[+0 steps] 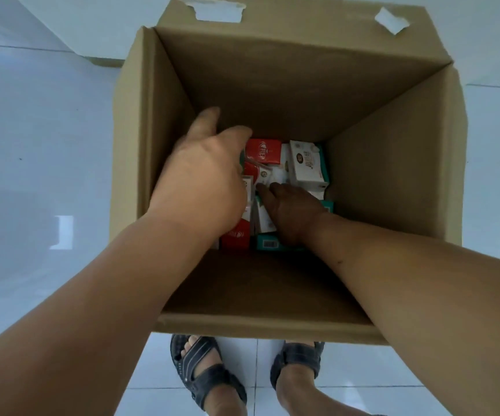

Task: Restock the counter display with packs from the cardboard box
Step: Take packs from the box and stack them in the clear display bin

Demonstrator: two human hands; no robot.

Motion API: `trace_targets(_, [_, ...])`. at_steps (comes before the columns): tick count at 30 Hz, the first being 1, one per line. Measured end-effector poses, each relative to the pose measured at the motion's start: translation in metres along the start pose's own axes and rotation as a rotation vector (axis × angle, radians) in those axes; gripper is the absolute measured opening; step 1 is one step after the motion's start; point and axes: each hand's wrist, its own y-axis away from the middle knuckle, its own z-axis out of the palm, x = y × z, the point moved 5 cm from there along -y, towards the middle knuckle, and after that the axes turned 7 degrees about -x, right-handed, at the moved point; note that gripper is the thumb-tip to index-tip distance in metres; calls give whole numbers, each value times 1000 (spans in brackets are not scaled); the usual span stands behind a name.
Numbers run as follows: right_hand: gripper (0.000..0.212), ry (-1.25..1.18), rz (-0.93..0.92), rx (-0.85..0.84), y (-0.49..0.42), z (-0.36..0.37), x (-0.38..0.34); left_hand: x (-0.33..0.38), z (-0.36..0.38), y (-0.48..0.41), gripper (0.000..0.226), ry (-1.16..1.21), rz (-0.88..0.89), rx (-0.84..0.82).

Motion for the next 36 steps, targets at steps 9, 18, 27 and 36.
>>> trace_targets(9, [105,1,30,124,26,-22,-6,5,-8,10,49,116,-8,-3])
trace_targets(18, [110,-139,146,402,171,-115,-29,57,-90,74,44,81,33,3])
trace_targets(27, [93,-540,195,644,386,-255,-65,137,-257,204,40,253,108,132])
trace_targets(36, [113,-889,76,887,595,-374,-121,245,-425,326,29,540,315,-22])
